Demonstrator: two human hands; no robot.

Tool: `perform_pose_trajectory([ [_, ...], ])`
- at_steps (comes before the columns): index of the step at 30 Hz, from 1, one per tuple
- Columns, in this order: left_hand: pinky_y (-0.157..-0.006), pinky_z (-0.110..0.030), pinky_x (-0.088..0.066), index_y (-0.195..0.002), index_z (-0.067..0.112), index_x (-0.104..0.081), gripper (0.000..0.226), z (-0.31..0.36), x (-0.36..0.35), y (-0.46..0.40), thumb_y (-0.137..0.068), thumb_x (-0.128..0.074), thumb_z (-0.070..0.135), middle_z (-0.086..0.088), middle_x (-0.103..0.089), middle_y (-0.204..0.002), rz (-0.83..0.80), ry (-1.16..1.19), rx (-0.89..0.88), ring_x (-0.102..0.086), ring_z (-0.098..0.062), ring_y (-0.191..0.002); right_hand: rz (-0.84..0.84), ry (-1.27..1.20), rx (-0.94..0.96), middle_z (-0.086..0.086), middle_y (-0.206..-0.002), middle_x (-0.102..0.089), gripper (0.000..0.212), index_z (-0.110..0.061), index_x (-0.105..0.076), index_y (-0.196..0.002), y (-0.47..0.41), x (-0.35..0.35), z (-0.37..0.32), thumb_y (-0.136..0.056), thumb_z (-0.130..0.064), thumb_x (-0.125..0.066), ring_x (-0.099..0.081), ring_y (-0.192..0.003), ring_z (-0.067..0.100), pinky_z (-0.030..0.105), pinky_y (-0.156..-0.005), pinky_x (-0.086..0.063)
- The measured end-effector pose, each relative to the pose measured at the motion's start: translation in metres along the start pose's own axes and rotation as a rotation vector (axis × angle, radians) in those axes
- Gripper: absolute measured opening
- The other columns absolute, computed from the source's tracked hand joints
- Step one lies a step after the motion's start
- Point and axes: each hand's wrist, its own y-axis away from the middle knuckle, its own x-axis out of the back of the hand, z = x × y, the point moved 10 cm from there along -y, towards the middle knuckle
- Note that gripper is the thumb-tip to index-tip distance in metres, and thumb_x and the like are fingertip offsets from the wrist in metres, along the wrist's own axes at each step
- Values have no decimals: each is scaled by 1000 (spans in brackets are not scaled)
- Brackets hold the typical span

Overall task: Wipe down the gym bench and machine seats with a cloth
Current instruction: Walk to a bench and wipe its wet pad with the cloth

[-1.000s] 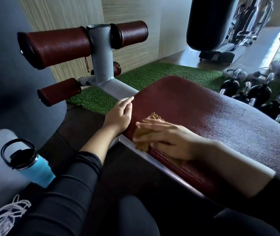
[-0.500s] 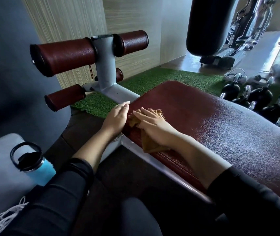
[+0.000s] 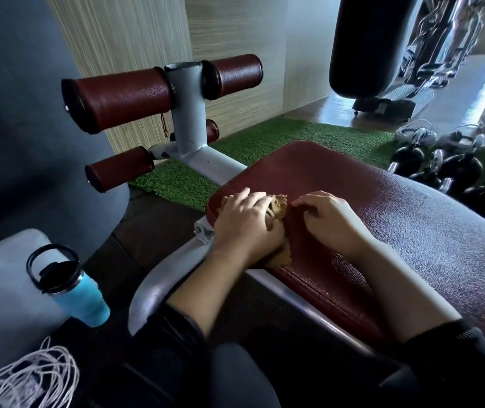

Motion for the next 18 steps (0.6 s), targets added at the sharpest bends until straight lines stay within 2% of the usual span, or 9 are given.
perform_pose_trajectory([
  [3, -114, -24, -7, -145, 32, -40, 65, -6, 2, 2, -82, -31, 46, 12, -32, -155, -97, -7, -39, -14, -11, -146, 14, 11, 0, -8, -120, -60, 36, -29, -67, -108, 2, -1, 1, -80, -11, -51, -55, -113, 15, 36, -101, -42],
  [6, -117, -35, 1, -149, 35, -31, 73, 5, -6, 9, -80, -18, 56, 10, -25, -158, -122, -154, -80, -7, -19, -148, 28, -3, 3, -9, -119, -61, 35, -29, -67, -107, 1, -1, 2, -81, -11, -52, -55, -113, 14, 35, -102, -42],
  [9, -117, -40, -1, -149, 36, -31, 75, 15, -11, 6, -81, -12, 61, 10, -28, -157, -83, -262, -113, -12, -25, -146, 39, -12, 3, -10, -118, -61, 36, -31, -68, -106, 0, 1, 5, -81, -11, -53, -56, -112, 12, 34, -101, -42],
  [12, -118, -37, -3, -149, 39, -29, 62, 19, -19, -19, -91, -17, 56, 12, -26, -158, -132, -219, -126, -16, -22, -146, 46, -16, 2, -12, -119, -61, 39, -32, -67, -107, 0, 1, 7, -80, -9, -50, -55, -113, 12, 34, -102, -41],
  [14, -119, -36, -3, -149, 44, -27, 51, 18, -26, -45, -98, -25, 51, 14, -23, -158, -167, -194, -106, -15, -19, -146, 55, -12, -1, -13, -120, -61, 41, -32, -67, -108, -1, 1, 9, -80, -8, -48, -55, -115, 11, 34, -103, -40],
  [18, -117, -40, -10, -148, 47, -24, 50, -11, -24, -93, -99, -27, 46, 16, -18, -159, -147, -179, 43, -14, -18, -146, 96, -16, -20, -19, -119, -61, 39, -35, -67, -105, 2, 5, 13, -83, -9, -48, -55, -114, 7, 29, -103, -40],
])
